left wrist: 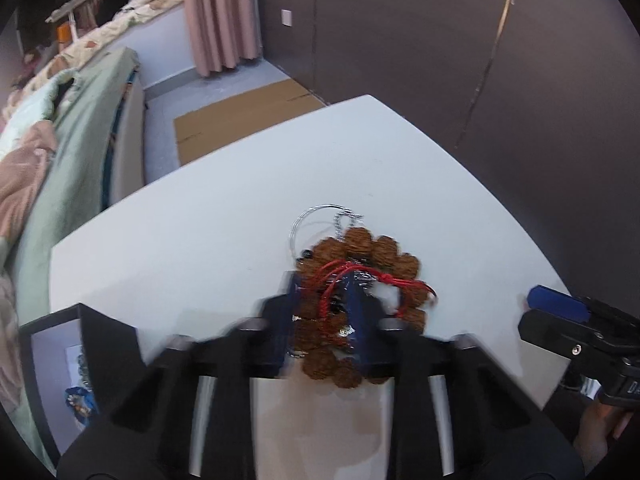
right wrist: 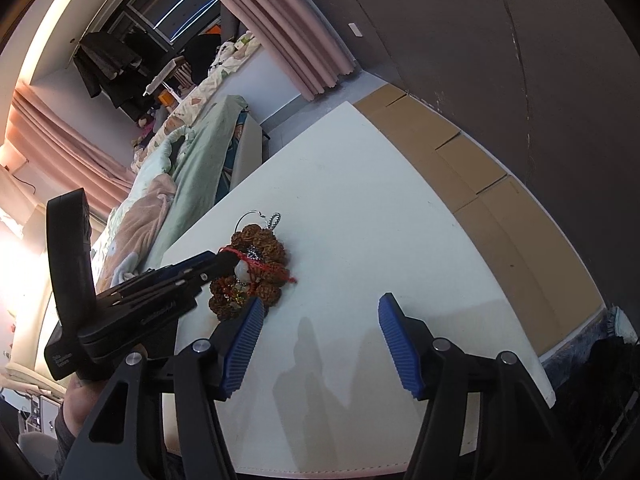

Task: Organize jewelry
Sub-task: 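Reach the left gripper into the pile and grasp the red-string bracelets, then drop the red bracelets into the box with the left gripper while the right gripper grasps the brown bead bracelet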

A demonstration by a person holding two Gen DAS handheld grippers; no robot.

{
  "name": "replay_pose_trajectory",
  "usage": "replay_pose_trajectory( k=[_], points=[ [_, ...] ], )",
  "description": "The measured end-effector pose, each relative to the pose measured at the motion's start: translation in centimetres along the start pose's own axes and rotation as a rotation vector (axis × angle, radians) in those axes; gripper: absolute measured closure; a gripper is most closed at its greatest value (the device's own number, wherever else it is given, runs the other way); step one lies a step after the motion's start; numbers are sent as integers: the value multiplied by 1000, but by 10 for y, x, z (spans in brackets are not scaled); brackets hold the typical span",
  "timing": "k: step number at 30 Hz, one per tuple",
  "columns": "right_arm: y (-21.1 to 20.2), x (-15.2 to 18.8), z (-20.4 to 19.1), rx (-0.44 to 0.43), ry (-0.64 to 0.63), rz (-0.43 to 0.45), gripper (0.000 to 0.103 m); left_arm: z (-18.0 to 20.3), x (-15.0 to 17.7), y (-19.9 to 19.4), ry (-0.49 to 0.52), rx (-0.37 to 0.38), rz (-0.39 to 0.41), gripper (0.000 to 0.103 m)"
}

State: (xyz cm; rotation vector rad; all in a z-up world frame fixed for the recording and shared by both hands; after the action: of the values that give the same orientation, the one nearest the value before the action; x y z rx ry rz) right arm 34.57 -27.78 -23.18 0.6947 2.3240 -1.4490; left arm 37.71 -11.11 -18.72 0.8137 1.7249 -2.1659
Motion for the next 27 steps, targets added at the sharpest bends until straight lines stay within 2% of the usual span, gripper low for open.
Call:
replay_pose_trajectory(
  k=[12,14,18,27],
  points=[
    [5,-1,-15,-30,-11,-11,49,-12,7,-45,-43,67,61,98],
    [8,-5,-18,-39,-5,-19,54,-15,8,-54,-56,77,70,98],
    [13,-13,-27,-42,-8,-30,59,-28,8,-70,-79,76,91,98],
    [41,-33,-53,-2,-75,-85,60,-53,8,-100,-132,65,137,98]
  ],
)
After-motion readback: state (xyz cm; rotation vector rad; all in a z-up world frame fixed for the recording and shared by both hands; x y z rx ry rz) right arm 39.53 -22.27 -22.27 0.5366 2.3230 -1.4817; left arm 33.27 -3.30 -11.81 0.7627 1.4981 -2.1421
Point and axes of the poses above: each gripper's, at about its wrist camera, not at the fingertips, and y roughly the way its jaws point, z to its right, x to its underside, the point moved 3 cm from there along y, roughly the way its jaws point, and after that the axes turned 8 degrees about x, right-handed, at the moved point
